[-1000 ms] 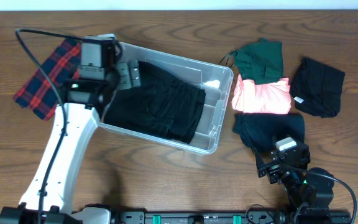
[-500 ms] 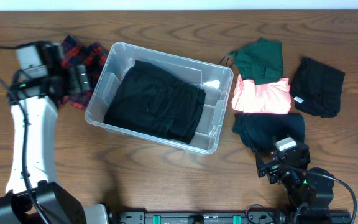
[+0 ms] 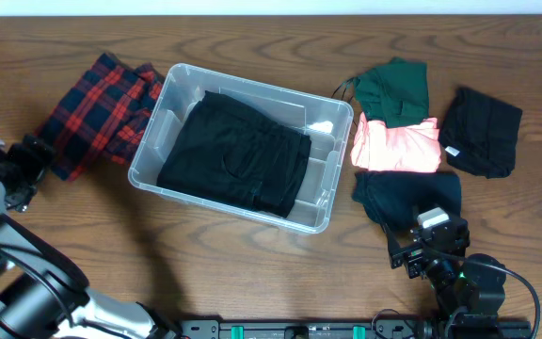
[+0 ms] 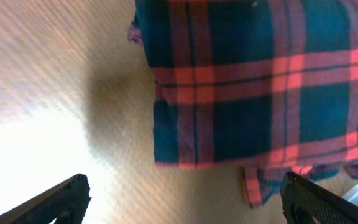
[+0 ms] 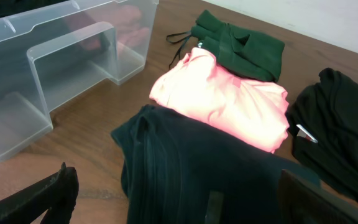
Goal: Pack container
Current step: 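Withdraw the left gripper from the bin toward the plaid shirt, then grasp the edge of the red plaid shirt with the left gripper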
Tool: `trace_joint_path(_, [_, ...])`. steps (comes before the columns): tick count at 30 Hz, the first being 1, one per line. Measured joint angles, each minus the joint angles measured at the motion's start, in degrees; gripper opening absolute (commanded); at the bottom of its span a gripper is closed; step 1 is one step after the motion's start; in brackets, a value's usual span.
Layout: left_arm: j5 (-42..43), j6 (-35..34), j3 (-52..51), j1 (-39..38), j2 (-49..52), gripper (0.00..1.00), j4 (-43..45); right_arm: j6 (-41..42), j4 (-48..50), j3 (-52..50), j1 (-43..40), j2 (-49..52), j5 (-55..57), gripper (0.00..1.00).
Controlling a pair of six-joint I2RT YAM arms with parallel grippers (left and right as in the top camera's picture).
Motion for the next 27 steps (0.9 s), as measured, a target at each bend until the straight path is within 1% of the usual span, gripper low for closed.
trace_joint_path(2, [3.69, 0.5, -0.02, 0.98, 1.95, 0.98, 2.08, 0.0, 0.0, 0.0, 0.0, 0.0, -0.02, 0.99])
trace_joint_path(6, [8.44, 1.95, -0.04, 1.33, 3.06, 0.98, 6.4, 0.0, 0.0, 0.0, 0.0, 0.0, -0.02, 0.99])
trace_joint_path(10, [12.28, 5.53, -0.07, 0.72, 3.06, 1.0, 12.5, 0.0, 0.0, 0.0, 0.0, 0.0, -0.02, 0.99])
trace_joint_path(14, [14.58, 9.92, -0.07, -1.81, 3.06, 0.96, 18.99, 0.0, 0.0, 0.0, 0.0, 0.0, -0.02, 0.99])
trace_joint_path(17, [14.4, 12.76, -0.07, -3.96, 3.06, 0.96, 23.3, 0.0, 0.0, 0.0, 0.0, 0.0, -0.02, 0.99])
trace_joint_path(21, [11.47, 14.95, -0.07, -6.16, 3.1, 0.96, 27.41, 0.0, 0.0, 0.0, 0.0, 0.0, -0.02, 0.99])
trace_joint_path(27, [9.62, 15.74, -0.07, -6.78, 6.6, 0.95, 31.32, 0.0, 0.0, 0.0, 0.0, 0.0, -0.02, 0.99])
